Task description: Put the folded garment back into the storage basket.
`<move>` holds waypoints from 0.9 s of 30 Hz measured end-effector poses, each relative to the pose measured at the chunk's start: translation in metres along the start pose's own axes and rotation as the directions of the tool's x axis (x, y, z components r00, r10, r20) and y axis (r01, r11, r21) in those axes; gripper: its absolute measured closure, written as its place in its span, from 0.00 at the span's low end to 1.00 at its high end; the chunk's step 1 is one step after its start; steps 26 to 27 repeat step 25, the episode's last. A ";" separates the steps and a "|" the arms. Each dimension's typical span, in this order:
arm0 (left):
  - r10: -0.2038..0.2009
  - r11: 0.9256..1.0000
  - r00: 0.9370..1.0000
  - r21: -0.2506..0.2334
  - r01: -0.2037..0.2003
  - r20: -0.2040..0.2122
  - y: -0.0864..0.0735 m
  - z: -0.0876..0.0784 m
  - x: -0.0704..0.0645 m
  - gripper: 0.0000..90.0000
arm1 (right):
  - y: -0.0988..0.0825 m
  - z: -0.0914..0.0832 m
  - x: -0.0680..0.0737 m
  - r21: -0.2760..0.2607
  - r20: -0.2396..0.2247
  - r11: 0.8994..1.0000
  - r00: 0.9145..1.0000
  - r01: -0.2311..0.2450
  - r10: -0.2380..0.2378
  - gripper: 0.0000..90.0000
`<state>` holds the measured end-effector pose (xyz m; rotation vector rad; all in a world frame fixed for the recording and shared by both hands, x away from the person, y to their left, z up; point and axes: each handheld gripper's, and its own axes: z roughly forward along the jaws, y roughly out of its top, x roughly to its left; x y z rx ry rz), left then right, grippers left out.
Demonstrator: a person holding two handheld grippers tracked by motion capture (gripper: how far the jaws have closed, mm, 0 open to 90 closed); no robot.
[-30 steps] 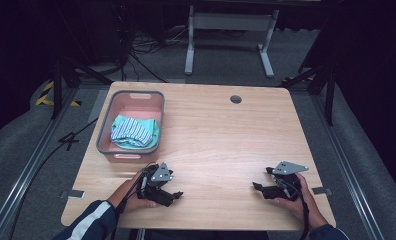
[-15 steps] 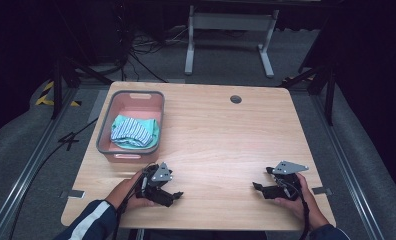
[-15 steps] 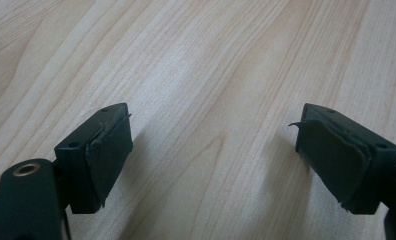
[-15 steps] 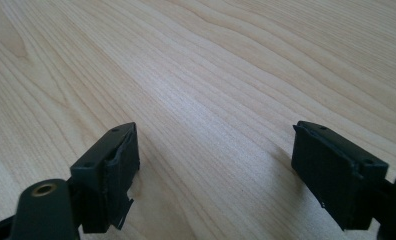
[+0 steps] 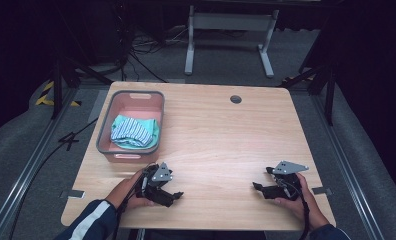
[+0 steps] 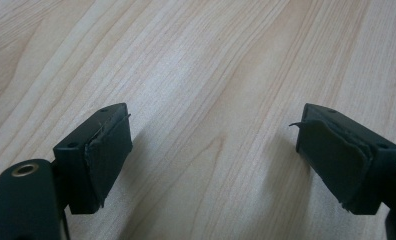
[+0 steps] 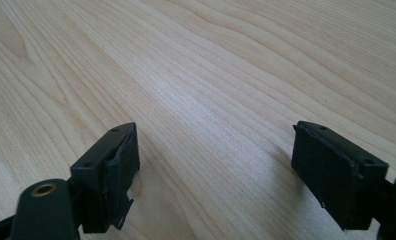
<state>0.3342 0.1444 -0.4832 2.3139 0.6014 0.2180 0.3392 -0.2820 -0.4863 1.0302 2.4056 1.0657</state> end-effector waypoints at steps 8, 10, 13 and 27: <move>0.000 1.000 1.000 0.000 0.000 -0.001 0.000 0.000 0.000 0.16 | 0.000 0.000 0.000 0.000 -0.002 1.000 1.000 0.001 -0.001 0.22; -0.003 1.000 1.000 0.001 0.003 -0.004 0.000 0.000 0.000 0.16 | 0.000 0.000 0.000 -0.001 -0.002 1.000 1.000 0.001 -0.001 0.22; -0.009 1.000 1.000 0.003 0.009 -0.009 0.000 0.000 -0.001 0.16 | 0.000 0.000 0.000 0.000 -0.002 1.000 1.000 0.001 -0.001 0.22; -0.011 1.000 1.000 0.002 0.011 -0.012 0.000 0.000 -0.001 0.16 | 0.000 0.000 0.000 0.000 -0.002 1.000 1.000 0.001 -0.001 0.22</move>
